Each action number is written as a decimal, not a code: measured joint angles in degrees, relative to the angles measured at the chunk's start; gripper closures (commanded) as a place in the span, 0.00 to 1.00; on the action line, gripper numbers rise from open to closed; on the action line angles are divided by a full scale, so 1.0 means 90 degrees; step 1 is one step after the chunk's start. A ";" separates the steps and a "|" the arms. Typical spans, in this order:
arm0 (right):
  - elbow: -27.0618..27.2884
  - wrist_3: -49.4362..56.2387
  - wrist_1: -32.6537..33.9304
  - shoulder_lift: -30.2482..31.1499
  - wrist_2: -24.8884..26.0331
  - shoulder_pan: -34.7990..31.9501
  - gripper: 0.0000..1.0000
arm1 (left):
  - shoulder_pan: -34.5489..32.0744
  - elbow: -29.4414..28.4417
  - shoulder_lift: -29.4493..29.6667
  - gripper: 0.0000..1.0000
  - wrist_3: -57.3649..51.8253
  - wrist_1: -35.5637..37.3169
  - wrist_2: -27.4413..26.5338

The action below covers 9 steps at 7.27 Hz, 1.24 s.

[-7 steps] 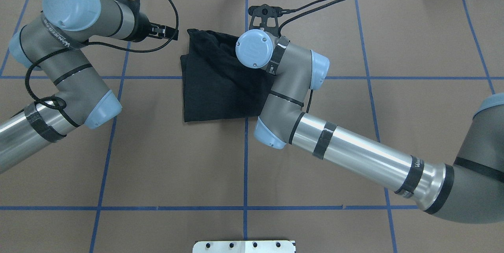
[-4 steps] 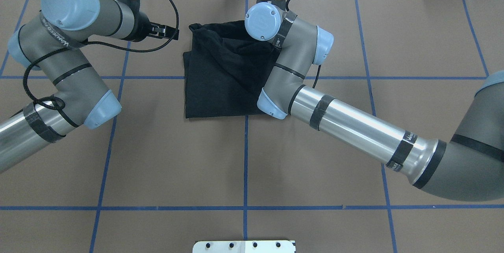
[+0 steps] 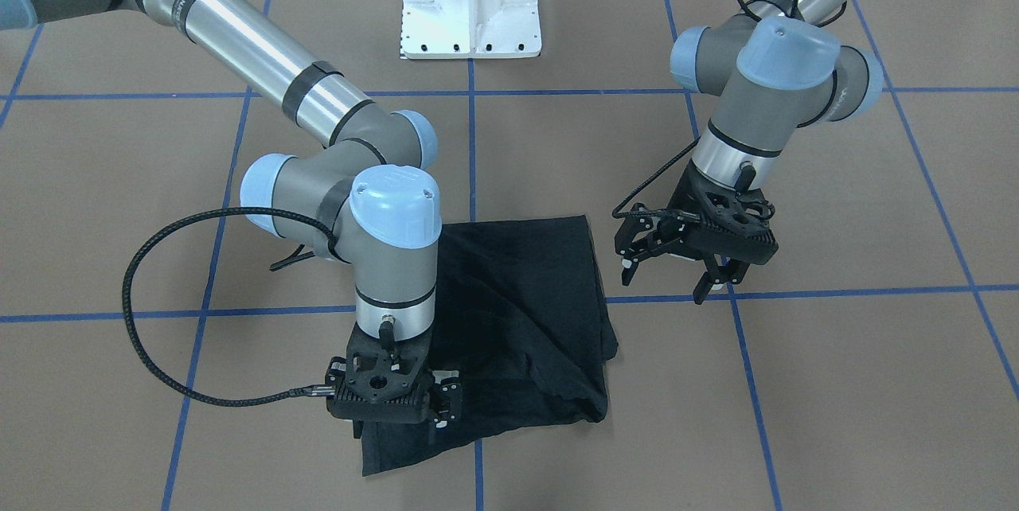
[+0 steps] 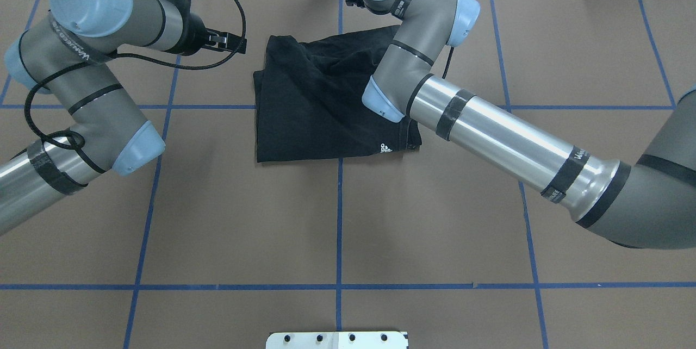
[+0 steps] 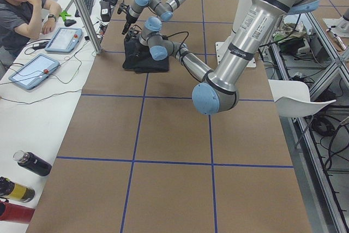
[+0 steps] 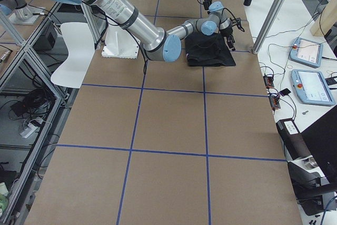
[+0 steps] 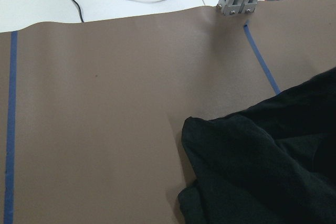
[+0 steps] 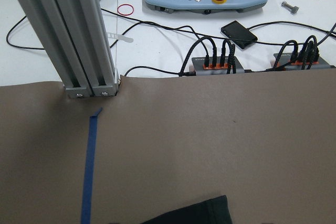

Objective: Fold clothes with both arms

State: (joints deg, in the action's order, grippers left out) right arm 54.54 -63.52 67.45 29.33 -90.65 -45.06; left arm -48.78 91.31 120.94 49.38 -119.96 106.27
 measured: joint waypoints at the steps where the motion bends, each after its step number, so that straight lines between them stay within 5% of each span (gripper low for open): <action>1: 0.0621 0.0163 0.0584 0.0241 -0.0520 -0.0179 0.00 | -0.0164 0.0142 -0.0159 0.00 -0.0259 0.0071 0.0163; 5: 0.4428 0.2351 0.2728 0.2835 -0.2099 -0.1238 0.00 | -0.1473 0.1709 -0.1102 0.00 -0.2916 0.1990 0.0440; 7: 0.5394 0.4262 0.2861 0.4393 -0.3175 -0.2274 0.00 | -0.2705 0.1890 -0.1840 0.00 -0.4848 0.2210 0.1011; 9: 0.5588 0.6301 0.2856 0.5656 -0.3954 -0.3440 0.00 | -0.3517 0.1795 -0.2567 0.00 -0.5731 0.2204 0.1586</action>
State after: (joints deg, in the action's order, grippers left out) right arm 104.83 -6.81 93.16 80.24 -126.24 -76.02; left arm -80.43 107.46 97.84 -2.20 -100.12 120.55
